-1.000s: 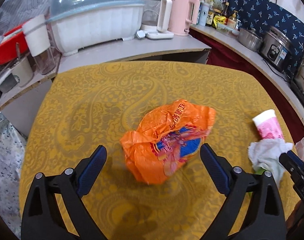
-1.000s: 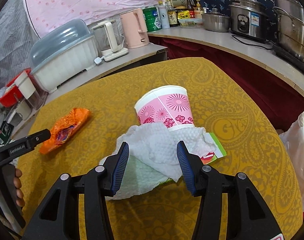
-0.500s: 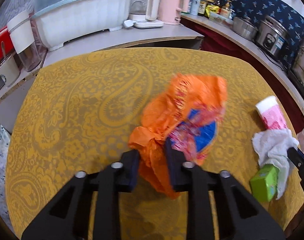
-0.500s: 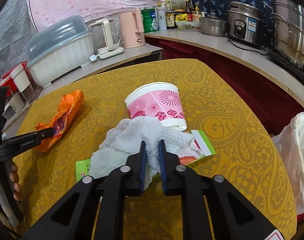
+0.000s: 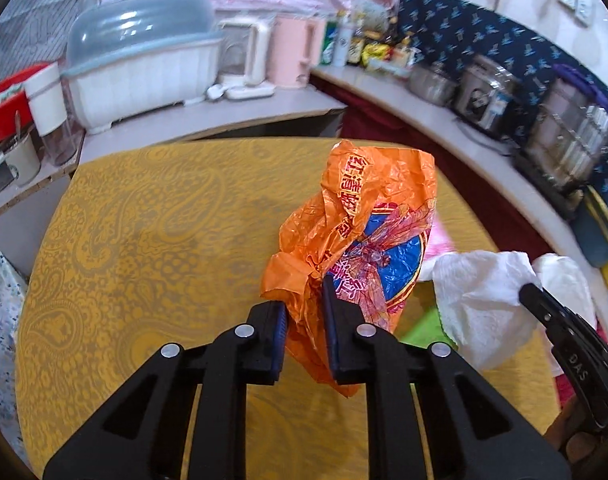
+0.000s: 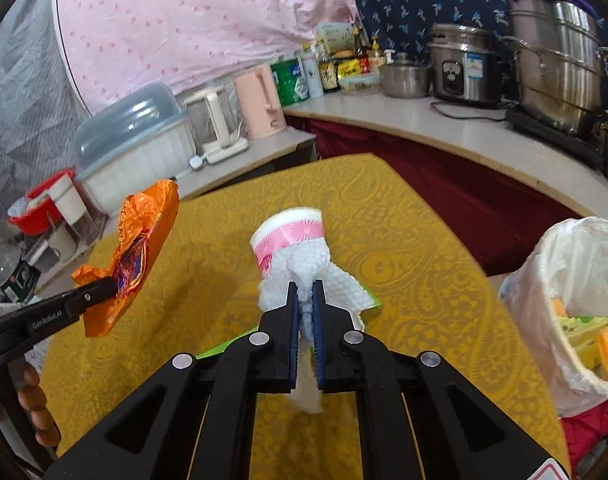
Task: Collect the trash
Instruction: 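Carry the orange wrapper and tissue over the bin and open both tools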
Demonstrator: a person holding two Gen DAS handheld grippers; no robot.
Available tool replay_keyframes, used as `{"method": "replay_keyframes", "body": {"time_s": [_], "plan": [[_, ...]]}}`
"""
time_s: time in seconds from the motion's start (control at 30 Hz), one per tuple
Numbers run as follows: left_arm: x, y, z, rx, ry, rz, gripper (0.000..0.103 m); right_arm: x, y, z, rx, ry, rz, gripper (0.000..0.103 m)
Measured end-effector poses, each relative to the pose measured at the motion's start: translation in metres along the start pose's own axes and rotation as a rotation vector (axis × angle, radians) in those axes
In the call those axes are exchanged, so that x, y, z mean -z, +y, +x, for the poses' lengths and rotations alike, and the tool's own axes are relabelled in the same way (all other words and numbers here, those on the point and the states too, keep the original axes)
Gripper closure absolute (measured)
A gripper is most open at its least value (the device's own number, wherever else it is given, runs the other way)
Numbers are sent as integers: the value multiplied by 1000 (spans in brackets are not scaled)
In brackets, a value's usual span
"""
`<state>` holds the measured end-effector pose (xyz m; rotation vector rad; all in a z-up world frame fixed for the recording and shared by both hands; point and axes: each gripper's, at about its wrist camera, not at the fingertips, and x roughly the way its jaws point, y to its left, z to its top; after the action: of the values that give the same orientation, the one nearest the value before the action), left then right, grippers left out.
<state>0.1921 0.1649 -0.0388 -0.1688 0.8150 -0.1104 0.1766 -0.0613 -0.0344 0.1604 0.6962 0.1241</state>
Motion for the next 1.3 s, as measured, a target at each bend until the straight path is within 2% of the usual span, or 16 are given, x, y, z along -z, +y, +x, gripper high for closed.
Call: {"method": "replay_keyframes", "body": {"time_s": [0.23,0.6,0.87,1.3], "plan": [[7,-67,-38,78,-34,67,87,-16,-35,-61,21,-104,31,96],[19,-167,-55,177,-38,183,87,-20,-108,-126,105,-193,92,96],[29,-220,-54,220,-23,252,87,-14,-156,-151,155,-222,145,96],[46,-297,-34,272,27,343,87,-2,-232,-167,227,-240,240,96]]}}
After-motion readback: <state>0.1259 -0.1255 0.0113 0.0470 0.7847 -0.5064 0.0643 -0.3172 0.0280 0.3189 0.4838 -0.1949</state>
